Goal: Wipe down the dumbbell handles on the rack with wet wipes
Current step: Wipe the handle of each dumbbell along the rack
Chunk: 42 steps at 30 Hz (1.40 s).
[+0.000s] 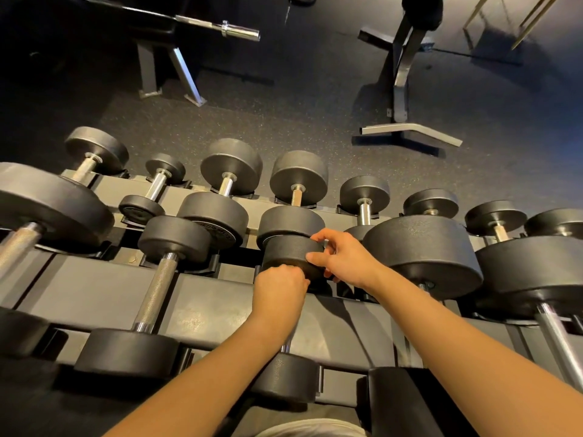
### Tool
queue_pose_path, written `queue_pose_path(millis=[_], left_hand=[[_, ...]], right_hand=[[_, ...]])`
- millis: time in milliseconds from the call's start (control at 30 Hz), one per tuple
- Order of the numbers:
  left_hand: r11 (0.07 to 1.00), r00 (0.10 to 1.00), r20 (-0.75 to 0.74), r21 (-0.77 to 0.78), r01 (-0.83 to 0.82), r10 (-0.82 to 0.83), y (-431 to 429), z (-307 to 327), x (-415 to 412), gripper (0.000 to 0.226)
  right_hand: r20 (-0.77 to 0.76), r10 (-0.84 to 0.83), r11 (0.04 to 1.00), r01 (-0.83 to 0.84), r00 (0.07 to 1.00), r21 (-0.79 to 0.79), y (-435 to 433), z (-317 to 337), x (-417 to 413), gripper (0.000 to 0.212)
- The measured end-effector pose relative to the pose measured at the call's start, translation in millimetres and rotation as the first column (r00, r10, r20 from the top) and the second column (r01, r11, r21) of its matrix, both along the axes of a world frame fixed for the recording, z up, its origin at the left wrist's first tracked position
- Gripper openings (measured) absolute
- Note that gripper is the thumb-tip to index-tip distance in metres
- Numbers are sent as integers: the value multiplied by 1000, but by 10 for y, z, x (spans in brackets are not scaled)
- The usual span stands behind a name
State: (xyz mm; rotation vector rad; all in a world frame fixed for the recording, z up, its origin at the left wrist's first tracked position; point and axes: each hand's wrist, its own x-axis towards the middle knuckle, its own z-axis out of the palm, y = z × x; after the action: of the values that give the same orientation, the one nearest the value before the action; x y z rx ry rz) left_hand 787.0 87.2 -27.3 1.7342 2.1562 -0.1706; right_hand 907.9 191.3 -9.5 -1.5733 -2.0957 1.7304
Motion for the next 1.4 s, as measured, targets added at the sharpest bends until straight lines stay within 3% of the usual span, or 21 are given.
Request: queue_pose_path(millis=[100, 133, 200, 300, 333, 400, 467, 500, 567, 633, 733, 800, 900, 933, 1000, 1067, 1167, 1267, 1400], left_hand=[[970, 969, -64, 39, 240, -237, -3, 45, -52, 14], [941, 942, -123, 97, 326, -313, -27, -18, -86, 25], [847, 871, -217, 224, 483, -440, -35, -162, -180, 36], [709, 780, -166, 338, 619, -603, -85, -128, -390, 16], [738, 822, -80, 397, 546, -565, -117, -91, -450, 19], [888, 936, 210, 427, 172, -282, -183, 21, -556, 25], [951, 889, 458, 278, -137, -6, -196, 48, -684, 21], [951, 854, 518, 240, -195, 45, -205, 42, -730, 19], [942, 898, 436, 320, -100, -53, -210, 63, -752, 15], [862, 949, 164, 480, 161, -269, -205, 95, -680, 10], [765, 871, -10, 473, 437, -492, -167, 18, -506, 11], [774, 863, 39, 463, 431, -504, -93, -83, -418, 19], [826, 855, 191, 424, 371, -482, -125, -89, -345, 11], [839, 846, 216, 385, 385, -488, -173, -69, -342, 20], [821, 817, 212, 353, 448, -536, -263, -36, -393, 29], [808, 812, 158, 314, 498, -561, -280, -31, -453, 20], [856, 879, 79, 286, 431, -470, -206, -111, -434, 34], [898, 920, 110, 288, 332, -376, -159, -191, -358, 40], [917, 929, 144, 267, 295, -341, -135, -117, -348, 19]], right_hand=[[-7, -1, 1000, 1, 1000, 4, -2, -11, 5, 28], [-12, -3, 1000, 3, 1000, 1, -3, -16, 10, 28], [-26, -5, 1000, 5, 1000, -1, -9, -33, 26, 30], [-48, -13, 1000, 14, 999, 7, -29, -89, 58, 36], [-56, -18, 1000, 18, 998, 6, -38, -110, 71, 38], [-77, -17, 1000, 16, 997, -13, -58, -139, 97, 44], [-105, -5, 1000, 3, 994, -28, -78, -147, 115, 48], [-114, 2, 1000, -5, 993, -24, -86, -146, 120, 48], [-126, 8, 1000, -9, 992, -8, -89, -145, 120, 46], [-136, 6, 1000, -6, 991, -2, -92, -147, 120, 44], [-138, -5, 1000, 5, 990, 3, -110, -159, 124, 45], [-129, -1, 1000, 3, 992, 10, -117, -164, 133, 48], [-124, 6, 1000, -5, 992, 9, -114, -170, 143, 48], [-128, 3, 1000, -2, 992, 9, -119, -174, 143, 48], [-123, -9, 1000, 12, 992, 18, -139, -198, 132, 49], [-116, -30, 999, 32, 993, 15, -149, -222, 125, 49], [-125, -50, 999, 48, 991, -16, -140, -230, 123, 49], [-131, -70, 997, 66, 989, -35, -141, -229, 129, 49], [-142, -88, 996, 82, 986, -43, -148, -252, 142, 50]])
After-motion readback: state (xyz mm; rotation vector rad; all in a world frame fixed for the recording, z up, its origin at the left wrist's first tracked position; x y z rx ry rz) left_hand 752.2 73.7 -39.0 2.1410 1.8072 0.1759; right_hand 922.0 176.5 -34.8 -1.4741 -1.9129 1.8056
